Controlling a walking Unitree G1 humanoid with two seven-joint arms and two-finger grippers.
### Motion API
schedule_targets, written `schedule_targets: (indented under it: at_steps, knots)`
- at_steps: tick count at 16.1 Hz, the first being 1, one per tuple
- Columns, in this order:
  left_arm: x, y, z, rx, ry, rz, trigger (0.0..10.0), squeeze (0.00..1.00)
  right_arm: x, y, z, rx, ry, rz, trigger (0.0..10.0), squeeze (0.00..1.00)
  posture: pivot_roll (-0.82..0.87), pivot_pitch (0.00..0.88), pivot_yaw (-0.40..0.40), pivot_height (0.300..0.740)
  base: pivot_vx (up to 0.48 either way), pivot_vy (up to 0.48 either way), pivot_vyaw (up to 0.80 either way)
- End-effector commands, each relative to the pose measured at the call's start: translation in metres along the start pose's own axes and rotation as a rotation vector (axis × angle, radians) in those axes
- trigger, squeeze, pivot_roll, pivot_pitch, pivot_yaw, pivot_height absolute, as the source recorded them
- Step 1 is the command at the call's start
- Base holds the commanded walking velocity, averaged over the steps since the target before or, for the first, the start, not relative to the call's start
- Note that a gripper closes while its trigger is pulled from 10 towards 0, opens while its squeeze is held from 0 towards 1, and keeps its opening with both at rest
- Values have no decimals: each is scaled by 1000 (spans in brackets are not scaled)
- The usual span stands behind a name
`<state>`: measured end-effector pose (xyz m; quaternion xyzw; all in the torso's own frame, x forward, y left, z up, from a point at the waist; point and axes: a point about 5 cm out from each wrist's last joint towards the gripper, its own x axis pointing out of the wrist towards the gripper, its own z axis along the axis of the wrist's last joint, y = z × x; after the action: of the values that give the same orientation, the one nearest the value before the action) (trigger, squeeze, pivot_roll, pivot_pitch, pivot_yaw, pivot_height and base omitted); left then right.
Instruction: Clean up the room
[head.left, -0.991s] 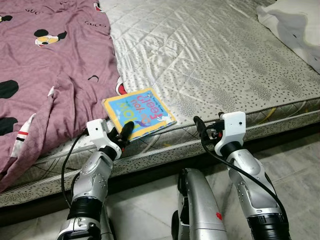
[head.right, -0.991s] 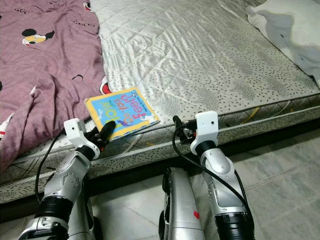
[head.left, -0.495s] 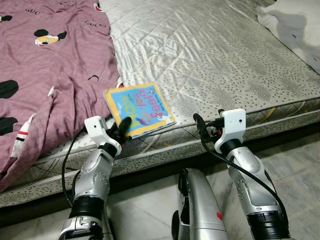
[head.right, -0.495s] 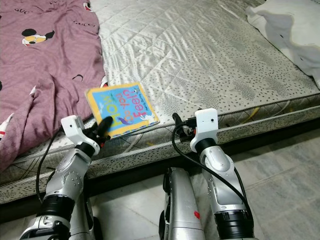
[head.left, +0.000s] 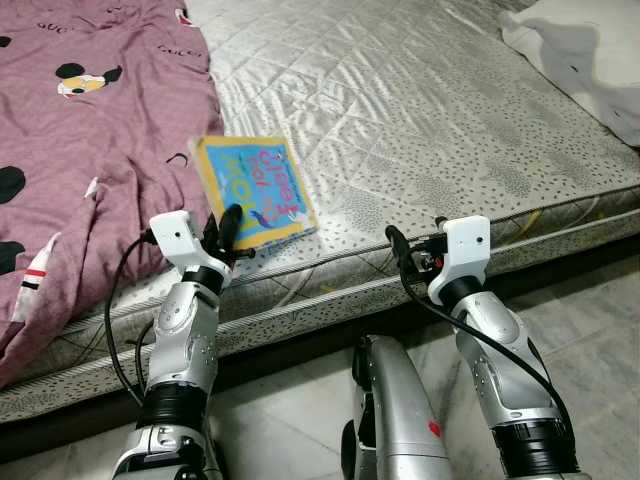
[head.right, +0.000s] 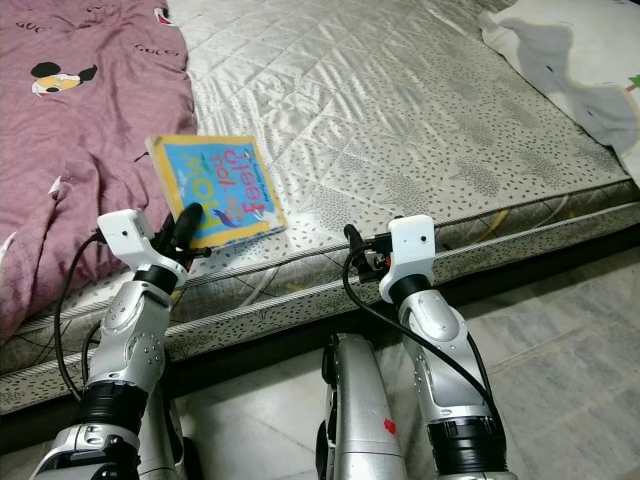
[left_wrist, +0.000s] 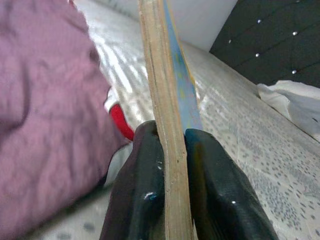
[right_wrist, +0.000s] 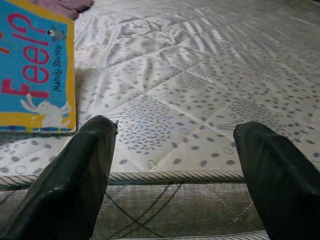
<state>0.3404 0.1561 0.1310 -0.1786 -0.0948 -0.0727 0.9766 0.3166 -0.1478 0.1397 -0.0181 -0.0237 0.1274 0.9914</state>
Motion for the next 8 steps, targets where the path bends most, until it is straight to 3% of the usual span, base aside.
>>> schedule_targets:
  at_steps: [1,2,3,8]
  knots:
    - [-3,6,9,85,-41,26,0,0,-1,2,1,17,-14,14,10000,0,-103,129,-76,478,0,0,0]
    - [-3,6,11,104,-46,23,0,0,-1,2,1,26,-16,18,10000,0,-103,129,-76,478,0,0,0]
    - [-6,3,15,195,-74,17,0,0,0,4,2,57,-23,30,10000,0,-102,129,-73,478,0,0,0]
    - [-15,-1,14,298,-89,31,0,0,-1,5,2,69,-27,31,10000,0,-101,124,-71,478,0,0,0]
